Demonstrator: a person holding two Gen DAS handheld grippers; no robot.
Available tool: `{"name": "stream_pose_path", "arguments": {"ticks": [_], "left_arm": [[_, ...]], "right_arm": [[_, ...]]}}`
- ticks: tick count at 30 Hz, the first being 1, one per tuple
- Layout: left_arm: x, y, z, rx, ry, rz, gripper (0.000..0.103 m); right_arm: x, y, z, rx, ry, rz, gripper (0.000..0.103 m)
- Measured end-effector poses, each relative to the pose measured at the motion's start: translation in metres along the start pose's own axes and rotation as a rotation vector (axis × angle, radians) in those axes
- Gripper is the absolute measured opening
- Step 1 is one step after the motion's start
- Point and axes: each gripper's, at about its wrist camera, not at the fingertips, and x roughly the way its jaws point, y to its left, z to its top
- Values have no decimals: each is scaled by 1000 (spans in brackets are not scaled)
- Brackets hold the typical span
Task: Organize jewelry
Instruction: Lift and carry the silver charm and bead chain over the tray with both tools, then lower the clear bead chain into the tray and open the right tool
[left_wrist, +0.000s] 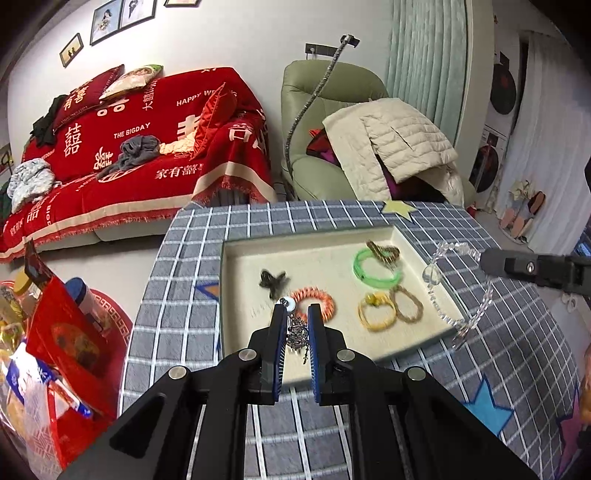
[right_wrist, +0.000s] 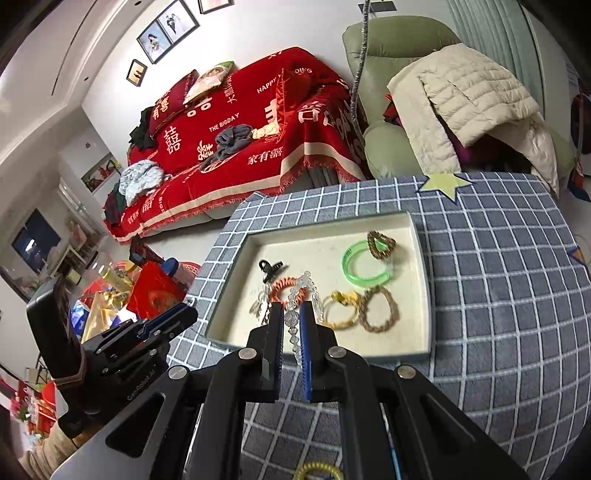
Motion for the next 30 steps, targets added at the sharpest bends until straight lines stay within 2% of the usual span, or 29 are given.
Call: {"name": "stream_pose_path", "arguments": {"ticks": [7, 12, 21, 30], "left_arm": [[25, 9, 30, -51, -8, 45, 33], [47, 5, 37, -47, 6, 63, 33], [93, 2, 25, -46, 72, 94, 33], [123, -3, 7, -9, 124, 128, 33]], "right_arm": [[29, -2, 14, 12, 11, 5, 9], [49, -9, 23, 17, 20, -5, 9], [85, -30, 30, 36, 46, -34, 9], [109, -68, 14, 90, 85, -96, 9]]}}
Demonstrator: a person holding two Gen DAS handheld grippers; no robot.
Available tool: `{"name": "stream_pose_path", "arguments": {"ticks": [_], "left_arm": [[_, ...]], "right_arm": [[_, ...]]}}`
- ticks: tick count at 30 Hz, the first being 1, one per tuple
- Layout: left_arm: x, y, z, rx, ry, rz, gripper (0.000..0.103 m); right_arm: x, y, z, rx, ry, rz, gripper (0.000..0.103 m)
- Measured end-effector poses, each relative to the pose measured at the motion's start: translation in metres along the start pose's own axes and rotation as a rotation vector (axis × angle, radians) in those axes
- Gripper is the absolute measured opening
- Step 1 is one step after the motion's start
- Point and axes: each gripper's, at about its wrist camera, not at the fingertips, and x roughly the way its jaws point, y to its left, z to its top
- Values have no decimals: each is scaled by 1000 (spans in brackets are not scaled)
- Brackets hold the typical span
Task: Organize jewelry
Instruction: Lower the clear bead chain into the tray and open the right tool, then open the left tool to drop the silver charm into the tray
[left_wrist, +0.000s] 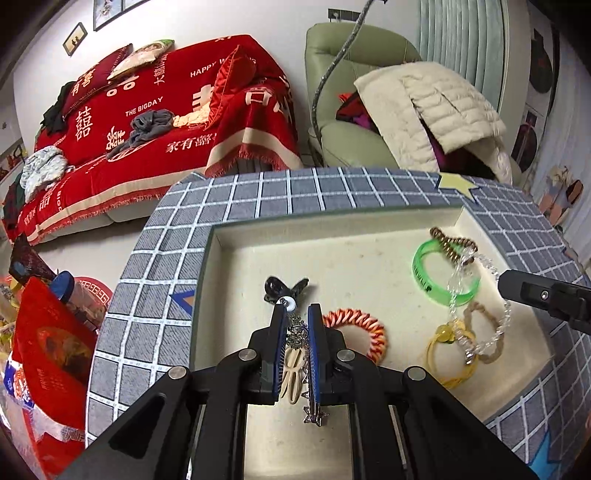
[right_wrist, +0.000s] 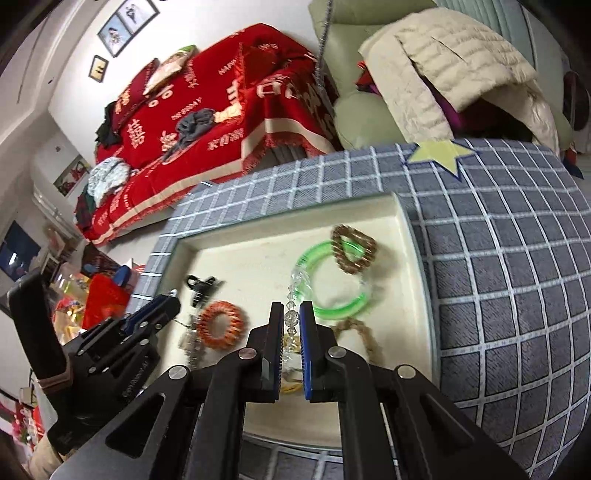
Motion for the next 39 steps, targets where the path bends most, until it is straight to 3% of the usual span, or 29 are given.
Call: {"name": "stream_pose_path", "arguments": {"ticks": [13, 21, 25, 26, 27, 29, 39], "left_arm": [[7, -11, -7, 70, -2, 39, 33], [7, -14, -8, 80, -5, 46, 33], [5, -14, -9, 77, -2, 43, 33], [4, -14, -10, 74, -7, 42, 33], [3, -13, -10, 71, -12, 43, 33], [2, -14, -9, 67, -10, 43, 33], [0, -17, -8, 71, 1, 27, 33]], "right_arm": [[19, -26, -18, 30, 51, -62, 9], [24, -18, -22, -12, 65, -114, 10], [19, -17, -23, -12, 61, -99, 11], [16, -16, -22, -13, 52, -89, 13], [12, -15, -22, -13, 39, -77, 21], [3, -12, -21, -17, 8, -66, 51], [-20, -1, -20, -26, -50, -52, 54]]}}
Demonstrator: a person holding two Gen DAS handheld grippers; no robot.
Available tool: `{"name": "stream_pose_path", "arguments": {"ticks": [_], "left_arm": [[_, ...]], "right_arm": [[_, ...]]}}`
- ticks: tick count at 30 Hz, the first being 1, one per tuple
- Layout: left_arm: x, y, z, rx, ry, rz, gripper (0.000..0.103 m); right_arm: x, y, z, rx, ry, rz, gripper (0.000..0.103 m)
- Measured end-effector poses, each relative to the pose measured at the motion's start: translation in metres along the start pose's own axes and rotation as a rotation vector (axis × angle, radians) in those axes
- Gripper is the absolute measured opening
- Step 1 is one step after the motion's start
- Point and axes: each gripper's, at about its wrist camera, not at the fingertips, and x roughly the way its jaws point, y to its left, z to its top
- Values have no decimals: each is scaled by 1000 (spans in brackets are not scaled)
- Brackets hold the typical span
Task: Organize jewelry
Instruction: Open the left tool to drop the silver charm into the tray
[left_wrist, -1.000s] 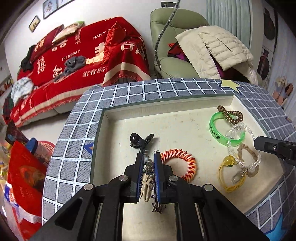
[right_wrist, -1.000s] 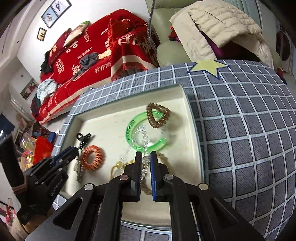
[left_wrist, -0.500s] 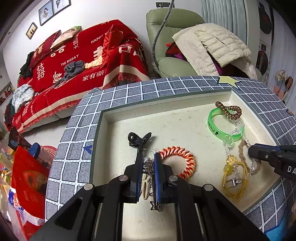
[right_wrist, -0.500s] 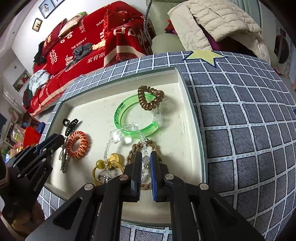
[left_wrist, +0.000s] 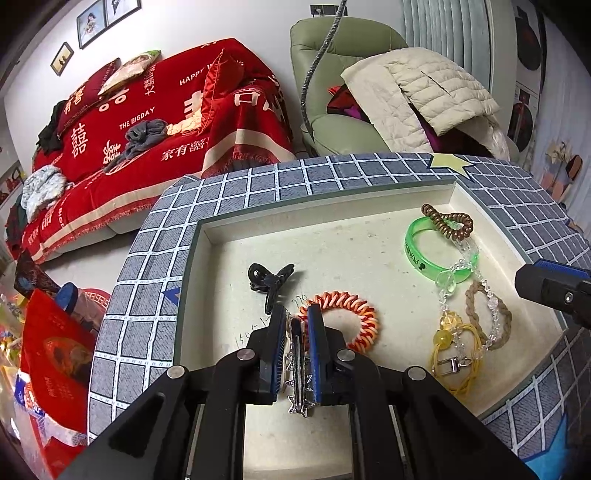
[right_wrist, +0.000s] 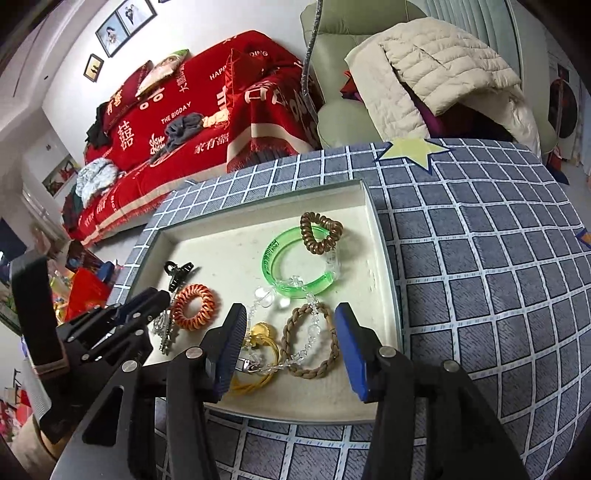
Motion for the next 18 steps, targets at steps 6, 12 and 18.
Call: {"name": "stream_pose_path", "arguments": {"ticks": [6, 12, 18], "left_arm": [[-6, 2, 2, 0, -15, 13, 33], [-9, 8, 3, -25, -16, 20, 48], [-21, 9, 6, -34, -66, 48, 103]], "right_arm": [[-4, 0, -1, 1, -4, 1, 54], [-6, 0, -2, 1, -1, 1, 54], [-6, -3, -4, 6, -3, -10, 54]]}}
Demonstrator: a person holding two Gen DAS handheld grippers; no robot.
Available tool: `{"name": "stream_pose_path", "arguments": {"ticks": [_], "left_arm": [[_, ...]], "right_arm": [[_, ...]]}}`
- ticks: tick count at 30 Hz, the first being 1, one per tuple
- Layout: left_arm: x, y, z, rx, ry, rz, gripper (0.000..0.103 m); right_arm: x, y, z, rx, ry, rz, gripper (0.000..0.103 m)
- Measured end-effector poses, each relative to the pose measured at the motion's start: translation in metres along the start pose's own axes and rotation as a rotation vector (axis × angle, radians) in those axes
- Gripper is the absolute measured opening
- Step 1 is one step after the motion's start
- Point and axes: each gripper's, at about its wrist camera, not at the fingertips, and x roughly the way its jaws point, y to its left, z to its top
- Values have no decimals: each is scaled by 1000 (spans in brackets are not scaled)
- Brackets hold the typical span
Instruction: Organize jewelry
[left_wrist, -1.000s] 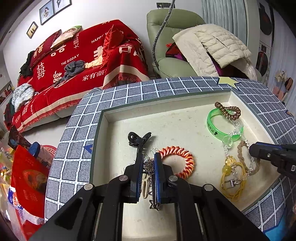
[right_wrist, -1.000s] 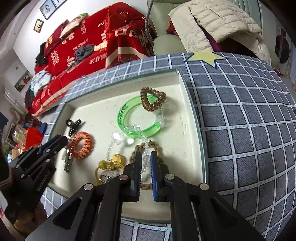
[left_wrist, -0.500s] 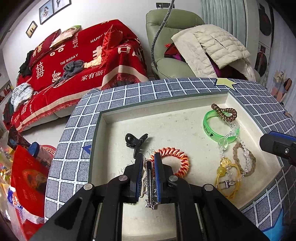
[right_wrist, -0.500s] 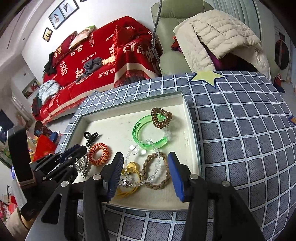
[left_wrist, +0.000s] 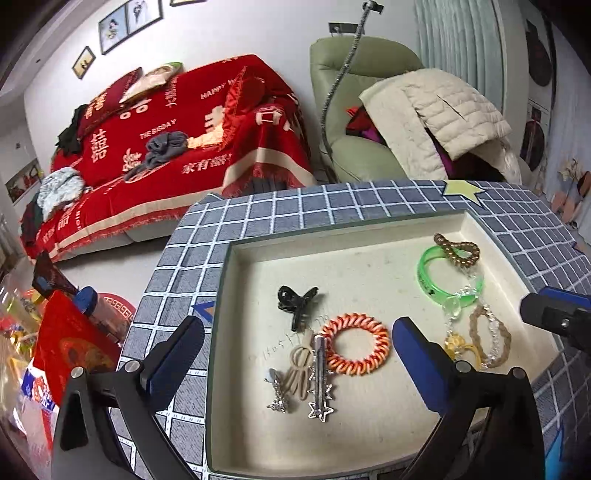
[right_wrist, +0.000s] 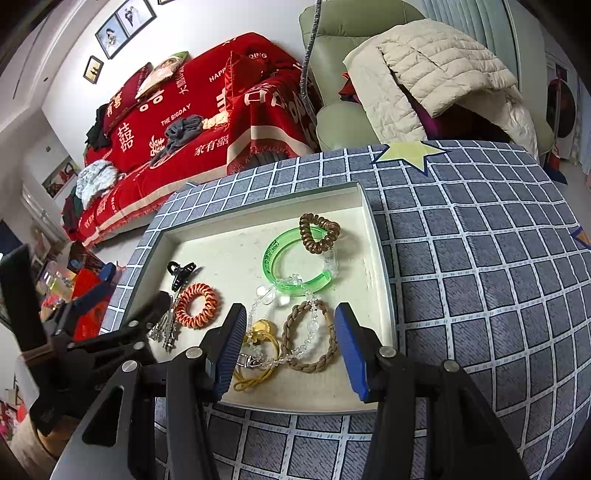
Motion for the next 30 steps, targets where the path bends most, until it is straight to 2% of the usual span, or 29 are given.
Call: {"name": "stream_pose_path", "arguments": {"ticks": [5, 7, 8, 13, 15, 20, 25, 30], "left_arm": [[-5, 2, 1, 4, -4, 5, 103], [-6, 3, 0, 5, -4, 5, 103], [-8, 3, -1, 3, -7, 6, 103], [-15, 7, -4, -21, -16, 4, 103], [-18, 7, -6, -22, -14, 5, 103], [-27, 6, -11, -17, -25, 15, 103], [-46, 6, -18, -28, -58, 34, 103], [-64, 11, -30, -66, -68, 30, 103]], "right_arm": [[0, 2, -2, -28, -2, -54, 58], [-2, 6, -3, -55, -13, -80, 71], [-3, 8, -4, -69, -23, -94, 84], [-8, 9, -6, -80, -65, -131, 88], [-11, 8, -7, -73, -79, -129, 103], [-24, 12, -12, -94, -164, -158, 103], [-36, 19, -18, -135, -185, -188, 103], [-48, 23, -29, -127, -175, -180, 103]]}}
